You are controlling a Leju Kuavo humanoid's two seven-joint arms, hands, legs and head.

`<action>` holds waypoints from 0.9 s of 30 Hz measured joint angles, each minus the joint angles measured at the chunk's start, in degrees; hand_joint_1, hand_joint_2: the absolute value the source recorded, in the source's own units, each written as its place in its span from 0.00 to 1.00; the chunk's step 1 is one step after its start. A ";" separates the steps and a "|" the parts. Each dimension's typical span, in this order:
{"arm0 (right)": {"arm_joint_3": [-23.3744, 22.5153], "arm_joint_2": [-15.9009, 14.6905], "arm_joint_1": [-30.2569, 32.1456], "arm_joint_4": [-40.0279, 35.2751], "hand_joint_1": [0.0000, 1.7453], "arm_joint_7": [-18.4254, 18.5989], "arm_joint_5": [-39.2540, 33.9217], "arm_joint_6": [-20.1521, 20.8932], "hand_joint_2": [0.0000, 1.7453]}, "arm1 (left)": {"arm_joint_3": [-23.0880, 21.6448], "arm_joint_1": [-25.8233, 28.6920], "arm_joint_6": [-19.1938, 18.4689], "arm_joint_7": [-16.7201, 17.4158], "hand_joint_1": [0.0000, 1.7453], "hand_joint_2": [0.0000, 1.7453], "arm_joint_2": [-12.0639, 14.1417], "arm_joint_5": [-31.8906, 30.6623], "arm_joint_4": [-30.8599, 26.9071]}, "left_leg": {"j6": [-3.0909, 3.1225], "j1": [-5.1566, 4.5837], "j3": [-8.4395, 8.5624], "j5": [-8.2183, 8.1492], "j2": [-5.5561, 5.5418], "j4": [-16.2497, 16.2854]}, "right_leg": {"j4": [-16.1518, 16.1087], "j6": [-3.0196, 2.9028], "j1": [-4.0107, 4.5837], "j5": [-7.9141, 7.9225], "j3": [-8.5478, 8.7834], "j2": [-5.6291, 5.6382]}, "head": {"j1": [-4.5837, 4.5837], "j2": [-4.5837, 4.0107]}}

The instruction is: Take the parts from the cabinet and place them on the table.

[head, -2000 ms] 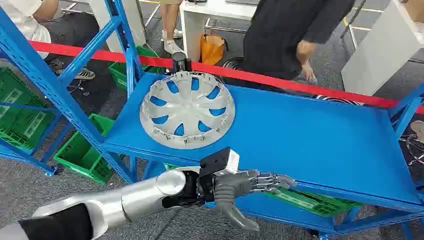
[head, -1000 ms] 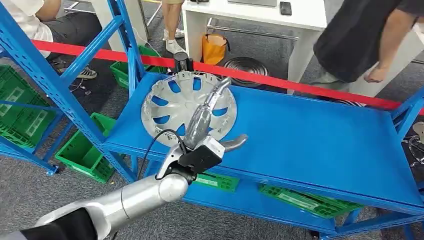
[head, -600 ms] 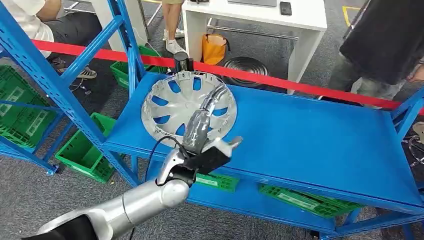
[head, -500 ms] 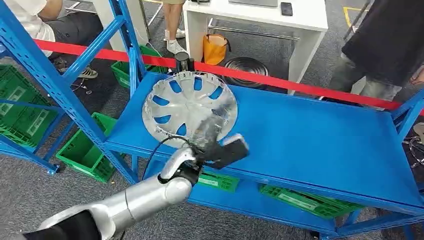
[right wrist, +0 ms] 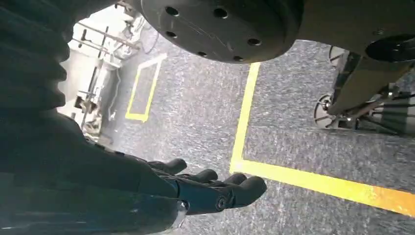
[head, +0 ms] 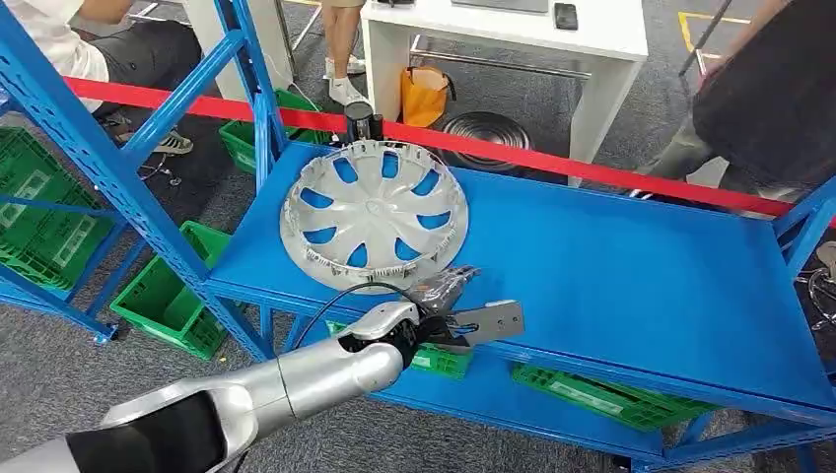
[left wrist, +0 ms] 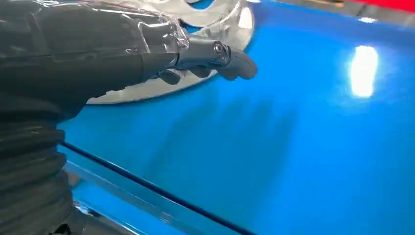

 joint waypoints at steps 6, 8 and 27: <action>0.11 -0.17 0.21 -0.02 0.00 -2.36 0.66 0.02 1.00 | -1.36 -1.92 1.20 2.54 0.00 1.00 -0.53 -1.99 6.79 | 0.00 0.00 0.02 0.02 0.20 -0.01 | 0.01 0.00 0.00 0.01 0.07 0.04 | 0.00 0.00; 0.20 -0.20 0.18 -0.02 0.00 -2.36 0.66 0.02 1.00 | -1.60 -2.20 1.55 2.37 0.00 1.00 -0.81 -2.06 8.42 | 0.02 0.00 0.01 0.04 0.23 -0.01 | 0.01 0.00 0.00 0.01 0.09 0.03 | 0.00 0.00; 2.84 0.37 -0.32 -0.44 0.00 -3.02 2.93 -1.25 1.00 | 14.49 19.23 36.46 -52.46 0.00 1.00 -4.68 -21.77 -12.04 | 0.17 -0.04 0.28 -0.10 1.19 -0.05 | 0.00 0.09 -0.07 0.10 0.13 0.72 | 0.00 0.00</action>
